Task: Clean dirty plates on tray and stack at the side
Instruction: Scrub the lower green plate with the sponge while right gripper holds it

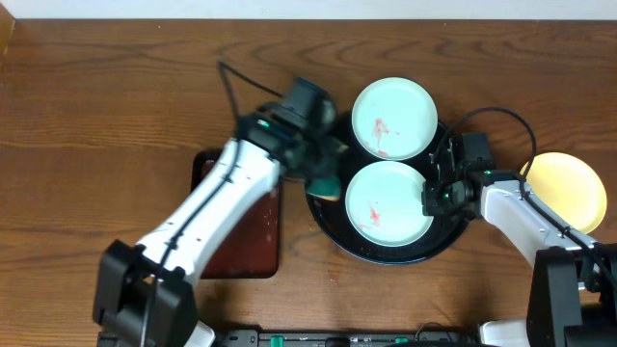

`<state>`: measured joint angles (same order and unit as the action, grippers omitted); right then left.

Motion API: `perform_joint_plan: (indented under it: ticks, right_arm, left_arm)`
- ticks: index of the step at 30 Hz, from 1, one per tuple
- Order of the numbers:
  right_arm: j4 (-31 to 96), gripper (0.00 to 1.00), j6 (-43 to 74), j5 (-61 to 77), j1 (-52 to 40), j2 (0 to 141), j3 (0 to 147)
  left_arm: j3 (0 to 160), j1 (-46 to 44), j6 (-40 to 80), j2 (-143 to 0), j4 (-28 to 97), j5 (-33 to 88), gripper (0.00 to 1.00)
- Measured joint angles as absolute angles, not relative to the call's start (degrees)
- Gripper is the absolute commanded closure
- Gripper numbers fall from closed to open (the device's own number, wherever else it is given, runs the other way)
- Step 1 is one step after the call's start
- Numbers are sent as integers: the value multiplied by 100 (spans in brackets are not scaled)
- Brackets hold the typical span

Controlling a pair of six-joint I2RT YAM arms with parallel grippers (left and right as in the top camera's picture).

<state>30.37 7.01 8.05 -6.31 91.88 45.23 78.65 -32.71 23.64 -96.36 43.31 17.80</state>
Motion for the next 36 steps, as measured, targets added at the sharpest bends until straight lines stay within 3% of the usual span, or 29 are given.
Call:
perform_joint_plan:
  ticks: [12, 19, 24, 36]
  right_arm:
    - [3103, 99, 974, 849, -631, 9188, 4525]
    - [3129, 99, 1015, 847, -666, 9185, 4528]
    - [3170, 99, 1026, 836, -672, 9183, 4532]
    - [3312, 99, 1076, 1118, -738, 9181, 4532]
  left_arm:
    - [7865, -4438, 3758, -11080, 3221, 1944, 92]
    - [7905, -4602, 4010, -11797, 2851, 2064, 92]
    - [8101, -4598, 3927, -11880, 3295, 1894, 92]
    - [8860, -4447, 3872, -12077, 5103, 21, 92]
